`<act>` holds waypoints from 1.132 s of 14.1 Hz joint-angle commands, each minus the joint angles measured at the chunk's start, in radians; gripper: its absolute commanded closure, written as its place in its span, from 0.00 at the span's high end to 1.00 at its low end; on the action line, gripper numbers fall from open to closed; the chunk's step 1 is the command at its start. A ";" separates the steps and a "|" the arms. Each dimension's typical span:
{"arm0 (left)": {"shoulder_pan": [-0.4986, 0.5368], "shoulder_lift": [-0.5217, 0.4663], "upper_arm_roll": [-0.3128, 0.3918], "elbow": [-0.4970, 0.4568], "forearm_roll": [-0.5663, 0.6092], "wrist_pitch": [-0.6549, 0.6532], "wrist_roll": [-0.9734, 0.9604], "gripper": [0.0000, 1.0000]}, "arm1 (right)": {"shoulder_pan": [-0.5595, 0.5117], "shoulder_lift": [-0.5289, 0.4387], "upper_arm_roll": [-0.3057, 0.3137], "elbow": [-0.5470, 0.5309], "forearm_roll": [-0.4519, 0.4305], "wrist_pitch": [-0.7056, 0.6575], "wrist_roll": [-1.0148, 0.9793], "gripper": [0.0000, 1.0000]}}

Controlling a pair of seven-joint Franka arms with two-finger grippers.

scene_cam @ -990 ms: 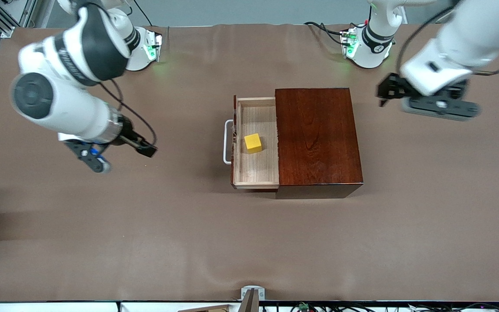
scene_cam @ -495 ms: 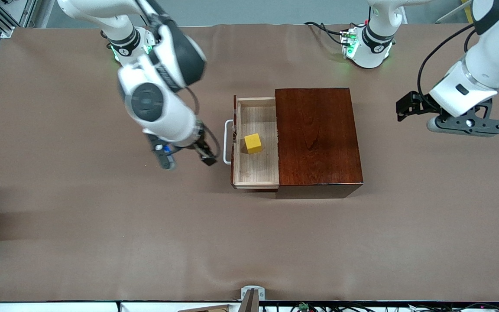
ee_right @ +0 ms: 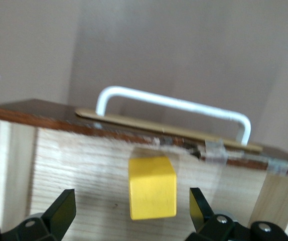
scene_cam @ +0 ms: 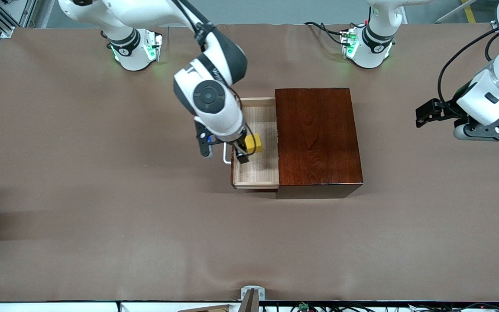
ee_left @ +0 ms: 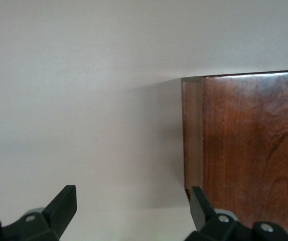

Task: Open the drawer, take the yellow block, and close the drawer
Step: 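Lower the right gripper into the drawer and grasp the yellow cube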

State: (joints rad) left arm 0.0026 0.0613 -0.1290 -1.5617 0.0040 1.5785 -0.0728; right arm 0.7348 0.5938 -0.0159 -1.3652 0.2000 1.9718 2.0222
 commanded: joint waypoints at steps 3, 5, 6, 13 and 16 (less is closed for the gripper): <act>-0.095 -0.015 0.120 -0.009 -0.016 0.023 0.085 1.00 | 0.057 0.038 -0.013 0.041 -0.013 -0.004 0.115 1.00; -0.093 -0.014 0.120 -0.009 -0.018 0.023 0.077 1.00 | 0.060 0.058 -0.013 0.040 -0.031 -0.001 0.113 1.00; -0.095 -0.014 0.120 -0.009 -0.018 0.021 0.070 1.00 | 0.061 0.063 -0.013 0.038 -0.037 0.004 0.113 1.00; -0.096 -0.009 0.118 -0.003 -0.013 0.023 0.070 1.00 | 0.083 0.107 -0.015 0.031 -0.066 0.070 0.113 1.00; -0.096 -0.001 0.117 -0.001 -0.010 0.024 0.073 1.00 | 0.091 0.110 -0.015 0.017 -0.092 0.079 0.113 1.00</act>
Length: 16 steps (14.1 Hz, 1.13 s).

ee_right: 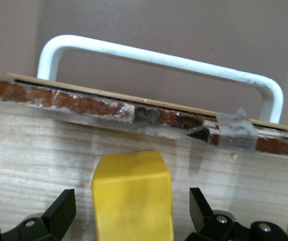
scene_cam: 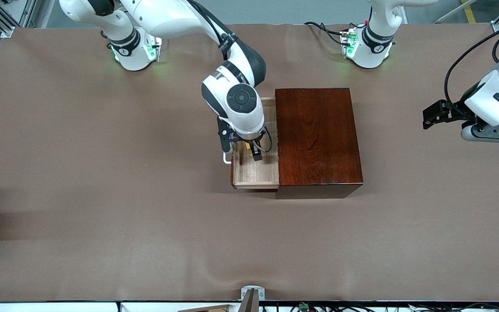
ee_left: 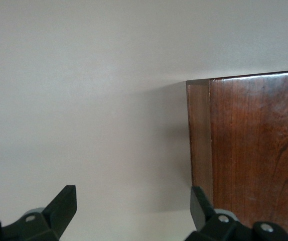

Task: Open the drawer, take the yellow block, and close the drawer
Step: 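Lower the right gripper into the drawer and grasp the yellow cube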

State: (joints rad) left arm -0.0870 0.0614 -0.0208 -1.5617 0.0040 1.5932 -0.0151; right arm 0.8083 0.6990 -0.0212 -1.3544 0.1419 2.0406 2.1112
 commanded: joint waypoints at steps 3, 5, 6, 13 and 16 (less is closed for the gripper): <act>-0.007 0.000 0.010 0.003 -0.007 0.008 0.012 1.00 | 0.005 0.004 -0.008 0.006 -0.036 0.029 0.021 0.00; -0.005 -0.002 0.010 0.006 -0.012 0.008 0.012 1.00 | 0.006 0.002 -0.008 0.006 -0.041 0.027 0.015 0.00; -0.004 -0.002 0.010 0.008 -0.015 0.008 0.014 1.00 | 0.003 -0.002 -0.008 0.009 -0.039 0.026 0.015 0.00; -0.008 -0.002 0.007 0.006 -0.004 0.010 0.014 1.00 | -0.052 -0.096 -0.003 0.024 -0.027 -0.005 0.001 0.00; -0.008 -0.002 0.005 0.008 -0.004 0.010 0.014 1.00 | -0.090 -0.176 -0.002 0.024 -0.013 -0.095 -0.121 0.00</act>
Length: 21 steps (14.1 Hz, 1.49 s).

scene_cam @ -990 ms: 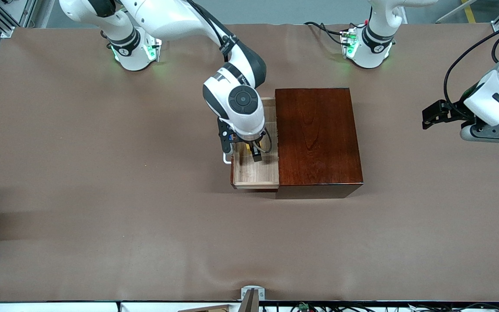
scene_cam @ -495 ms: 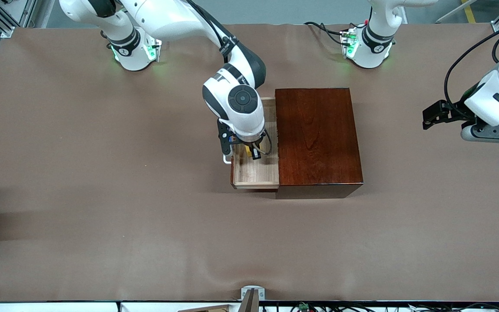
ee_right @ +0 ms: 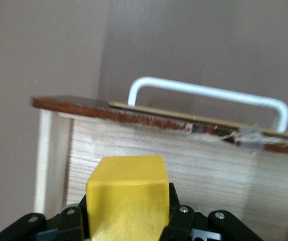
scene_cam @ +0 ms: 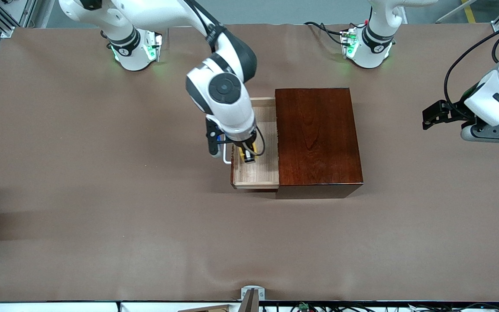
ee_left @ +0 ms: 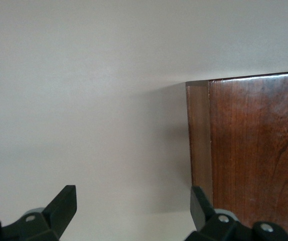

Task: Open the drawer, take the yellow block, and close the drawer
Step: 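Lift the cube out with the right gripper while the left gripper returns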

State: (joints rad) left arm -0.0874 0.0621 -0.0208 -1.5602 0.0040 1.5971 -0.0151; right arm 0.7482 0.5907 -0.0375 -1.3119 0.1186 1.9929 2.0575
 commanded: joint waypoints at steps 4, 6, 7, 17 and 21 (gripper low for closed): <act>-0.023 -0.002 0.001 0.006 -0.013 0.006 0.012 1.00 | -0.114 -0.156 0.013 -0.021 0.016 -0.167 -0.317 0.00; -0.034 -0.001 -0.023 0.018 -0.016 0.006 0.012 1.00 | -0.182 -0.169 0.013 -0.032 0.024 -0.213 -0.446 0.00; -0.035 -0.001 -0.037 0.020 -0.016 0.006 0.012 1.00 | -0.210 -0.169 0.011 -0.041 0.029 -0.229 -0.524 0.00; -0.045 0.004 -0.187 0.037 -0.018 0.006 0.014 1.00 | -0.542 -0.160 0.005 -0.265 0.027 -0.149 -1.308 0.00; -0.055 0.004 -0.362 0.042 -0.082 0.006 0.024 1.00 | -0.627 -0.158 0.005 -0.421 0.026 0.044 -1.543 0.00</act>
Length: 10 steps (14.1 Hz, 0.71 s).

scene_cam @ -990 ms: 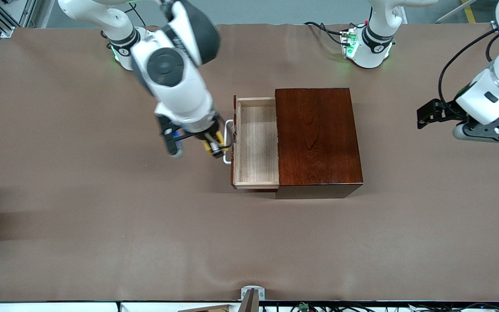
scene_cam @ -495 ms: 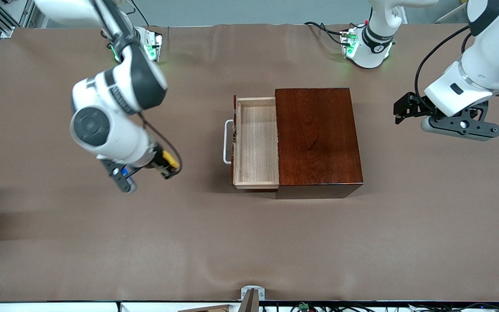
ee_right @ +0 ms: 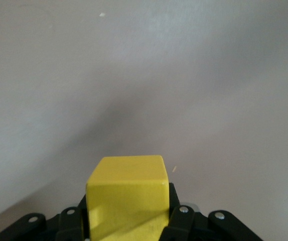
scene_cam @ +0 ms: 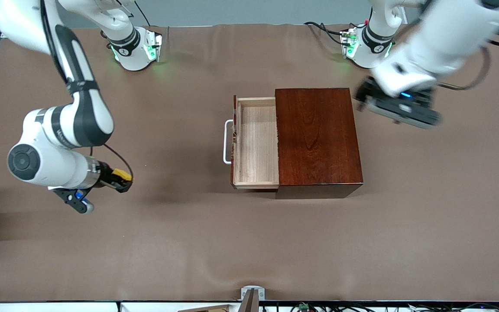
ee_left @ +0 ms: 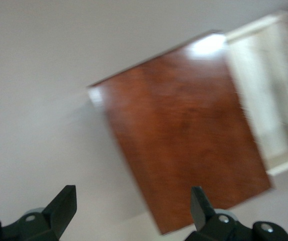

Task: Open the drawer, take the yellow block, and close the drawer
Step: 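Lift the cube out with the right gripper while the left gripper returns, then push the drawer inward with the left gripper while the right gripper sets the cube down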

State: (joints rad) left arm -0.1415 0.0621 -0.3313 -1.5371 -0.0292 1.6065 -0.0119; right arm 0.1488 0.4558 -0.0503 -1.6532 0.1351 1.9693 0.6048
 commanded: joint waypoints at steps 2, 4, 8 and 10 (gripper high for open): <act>-0.009 0.021 -0.147 0.031 -0.067 0.003 0.039 1.00 | -0.064 -0.008 0.018 -0.086 0.005 0.072 -0.219 0.00; -0.030 0.111 -0.245 0.107 -0.060 0.038 0.140 1.00 | -0.110 0.012 0.018 -0.088 0.003 0.072 -0.369 0.00; -0.189 0.309 -0.259 0.219 0.016 0.192 0.408 1.00 | -0.152 0.044 0.017 -0.089 -0.009 0.082 -0.545 0.00; -0.256 0.396 -0.256 0.255 0.061 0.289 0.443 1.00 | -0.153 0.049 0.017 -0.109 -0.066 0.130 -0.548 0.00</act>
State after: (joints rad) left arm -0.3369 0.3453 -0.5874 -1.3793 -0.0141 1.8474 0.3756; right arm 0.0076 0.5087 -0.0515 -1.7400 0.1146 2.0612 0.0741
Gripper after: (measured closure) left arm 0.000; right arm 0.445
